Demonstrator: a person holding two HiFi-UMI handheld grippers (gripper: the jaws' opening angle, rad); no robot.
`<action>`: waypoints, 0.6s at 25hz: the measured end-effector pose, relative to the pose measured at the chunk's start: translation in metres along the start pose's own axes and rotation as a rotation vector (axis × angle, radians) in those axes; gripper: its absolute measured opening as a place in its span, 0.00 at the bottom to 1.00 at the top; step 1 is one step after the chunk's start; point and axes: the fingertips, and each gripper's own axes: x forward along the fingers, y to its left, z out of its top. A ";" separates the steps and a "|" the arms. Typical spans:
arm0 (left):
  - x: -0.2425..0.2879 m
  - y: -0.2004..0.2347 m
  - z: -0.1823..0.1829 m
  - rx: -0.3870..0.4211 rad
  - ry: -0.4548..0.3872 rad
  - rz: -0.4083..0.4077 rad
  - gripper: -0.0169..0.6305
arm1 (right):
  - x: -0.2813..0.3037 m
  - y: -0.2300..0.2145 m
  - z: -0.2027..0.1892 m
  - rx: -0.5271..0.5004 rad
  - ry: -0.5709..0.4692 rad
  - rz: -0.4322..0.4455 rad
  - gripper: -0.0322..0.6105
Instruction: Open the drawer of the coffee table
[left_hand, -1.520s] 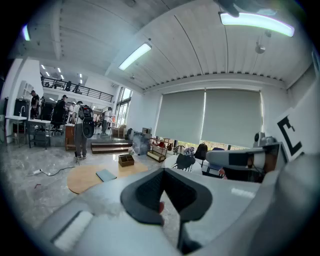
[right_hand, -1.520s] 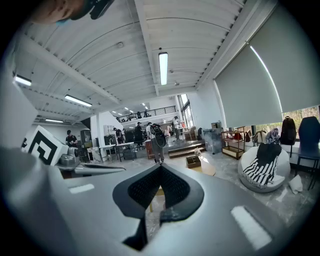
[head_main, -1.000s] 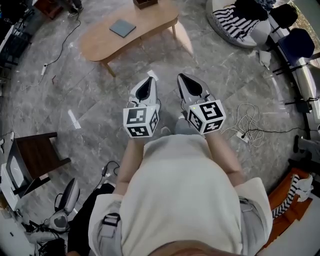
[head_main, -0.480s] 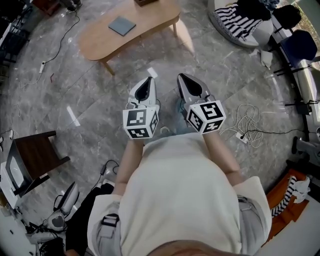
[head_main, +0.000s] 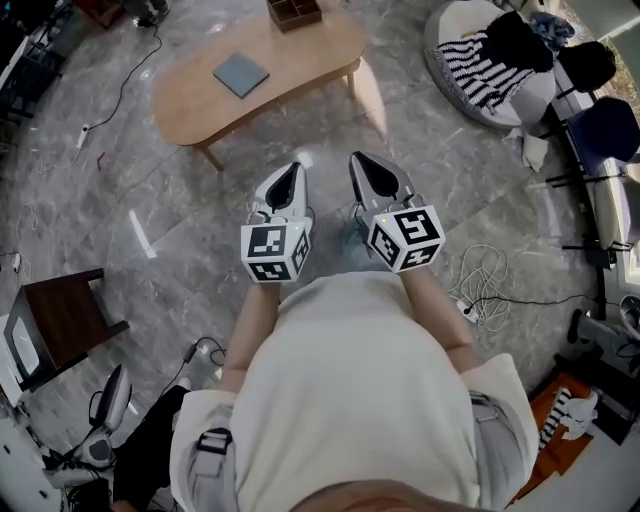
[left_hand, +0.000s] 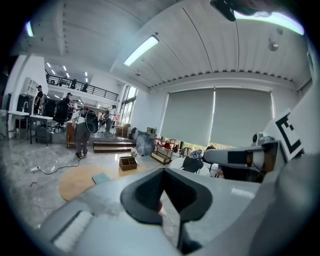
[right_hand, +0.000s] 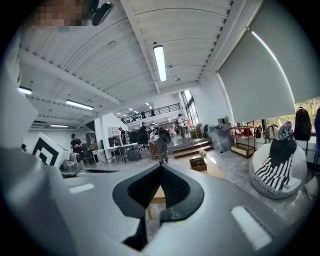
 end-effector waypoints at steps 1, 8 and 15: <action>0.011 0.001 0.004 -0.002 -0.003 0.011 0.02 | 0.008 -0.010 0.005 -0.007 0.004 0.010 0.05; 0.089 0.003 0.029 -0.015 -0.013 0.075 0.02 | 0.057 -0.086 0.041 -0.027 0.012 0.057 0.05; 0.159 0.011 0.039 -0.061 -0.017 0.157 0.02 | 0.099 -0.156 0.056 -0.037 0.033 0.101 0.05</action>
